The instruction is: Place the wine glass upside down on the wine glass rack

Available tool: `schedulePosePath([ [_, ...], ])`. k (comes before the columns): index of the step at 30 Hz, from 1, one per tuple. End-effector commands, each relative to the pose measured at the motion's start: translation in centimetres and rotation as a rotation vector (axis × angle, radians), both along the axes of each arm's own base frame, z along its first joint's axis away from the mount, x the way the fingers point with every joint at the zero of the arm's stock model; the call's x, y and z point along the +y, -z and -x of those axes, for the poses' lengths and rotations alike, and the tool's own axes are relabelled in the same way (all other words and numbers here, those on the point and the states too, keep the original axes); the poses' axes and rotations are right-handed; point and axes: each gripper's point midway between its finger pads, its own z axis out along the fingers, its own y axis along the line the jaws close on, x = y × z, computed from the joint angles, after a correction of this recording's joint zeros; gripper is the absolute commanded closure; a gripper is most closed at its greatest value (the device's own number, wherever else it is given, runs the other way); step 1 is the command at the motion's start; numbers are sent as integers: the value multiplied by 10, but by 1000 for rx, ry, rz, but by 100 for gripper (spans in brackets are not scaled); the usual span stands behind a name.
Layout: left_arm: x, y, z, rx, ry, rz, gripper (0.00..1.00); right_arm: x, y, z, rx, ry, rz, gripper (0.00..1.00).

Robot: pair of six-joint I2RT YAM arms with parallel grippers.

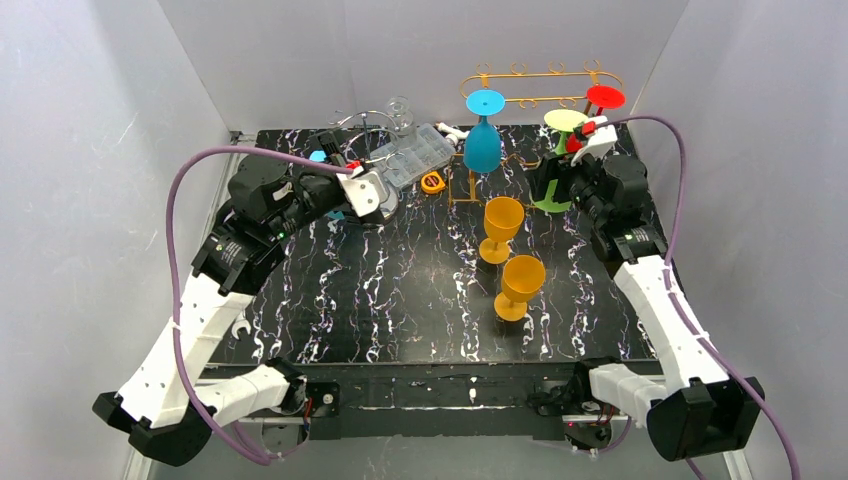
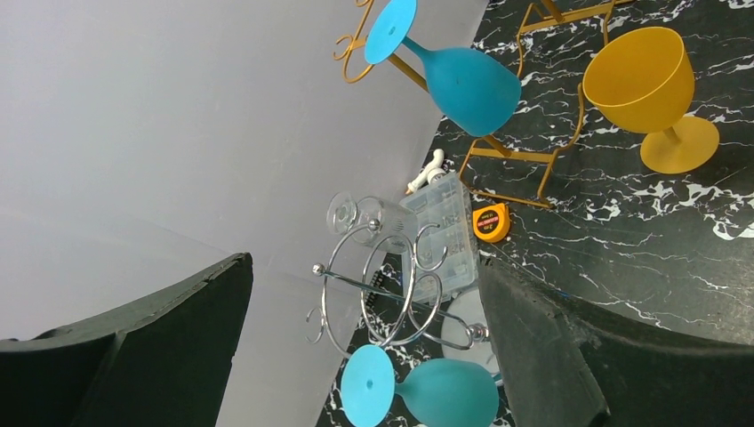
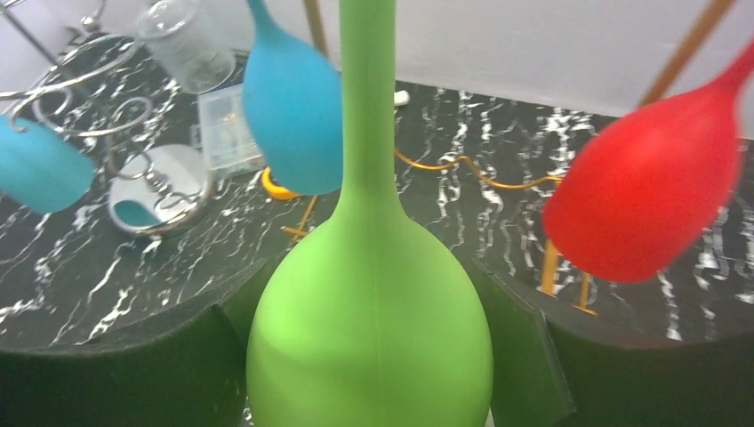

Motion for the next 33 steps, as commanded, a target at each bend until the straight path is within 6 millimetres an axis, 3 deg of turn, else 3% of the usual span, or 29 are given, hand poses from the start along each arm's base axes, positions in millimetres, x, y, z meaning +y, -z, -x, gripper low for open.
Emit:
schedulePosePath([
  [1,3,1,-2,-12,-12,2,2,22,-9,-10,-66,-138,-97,71],
  [13,0,6,-2,-9,4,-2,2,26,12,-52,-24,-140,-52,71],
  [26,1,18,-1,3,9,-20,2,30,3,-68,-73,-147,-61,71],
  [33,2,18,1,13,12,-16,2,40,-3,-90,-79,-181,-67,71],
])
